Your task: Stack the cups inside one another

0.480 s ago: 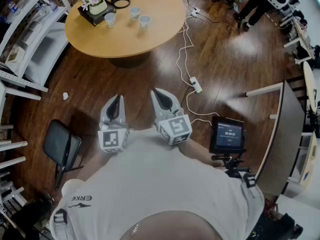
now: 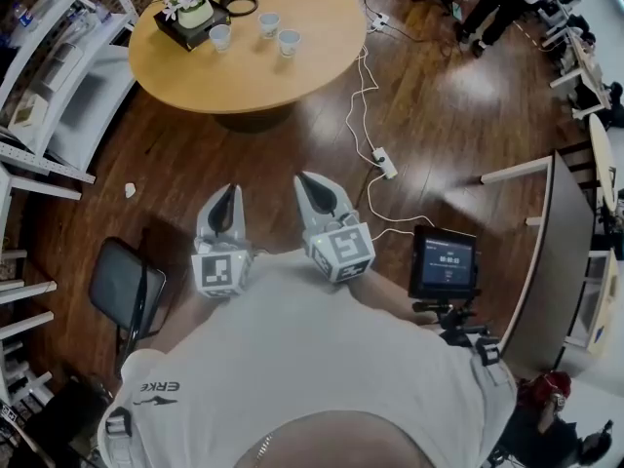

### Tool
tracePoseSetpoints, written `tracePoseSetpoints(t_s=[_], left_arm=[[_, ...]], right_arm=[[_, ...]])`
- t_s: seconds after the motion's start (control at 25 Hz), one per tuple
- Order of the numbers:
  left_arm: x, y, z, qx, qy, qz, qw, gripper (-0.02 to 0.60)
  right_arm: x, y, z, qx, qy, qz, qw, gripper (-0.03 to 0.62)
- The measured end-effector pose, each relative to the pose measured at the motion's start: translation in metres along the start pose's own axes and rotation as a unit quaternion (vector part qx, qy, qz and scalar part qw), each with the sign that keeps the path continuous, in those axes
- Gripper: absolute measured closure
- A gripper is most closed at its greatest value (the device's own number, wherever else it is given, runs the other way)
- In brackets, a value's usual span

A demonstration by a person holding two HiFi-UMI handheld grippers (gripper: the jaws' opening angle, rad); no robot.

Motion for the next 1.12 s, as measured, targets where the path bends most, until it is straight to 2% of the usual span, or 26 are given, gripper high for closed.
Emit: tracePoseSetpoints(t_s=[0.36, 0.6, 0.88, 1.12], left_arm=[[-0.009, -0.004, 0.037, -0.01, -0.009, 0.006, 0.9999, 0.58], [-0.008, 0.009, 0.042, -0.013, -0.014, 0.009, 0.9998, 0.58], [-0.003, 0.05, 0.043, 0.0, -0.014, 0.017, 0.9998, 0.58], [0.012, 0.114, 0.047, 0.016, -0.013, 0.021, 0.9996, 0.58]], right_arm=[[-0.001, 0.019, 0.029, -0.017, 0.0, 0.005, 1.0, 0.58], [0.002, 0.032, 0.024, -0.02, 0.0, 0.01, 1.0, 0.58], [0.007, 0.06, -0.011, -0.01, -0.001, 0.008, 1.0, 0.58], [0.029, 0.1, -0.064, 0.004, -0.006, 0.013, 1.0, 0.58]])
Point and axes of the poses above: the fingertips, and each gripper's own axes: y forward along the fingers, z to its left, x out of its top, the point moved 7 cm from there along -y, backward along the fingers, and after that the axes turned 13 degrees about z, right-handed, at the moved point
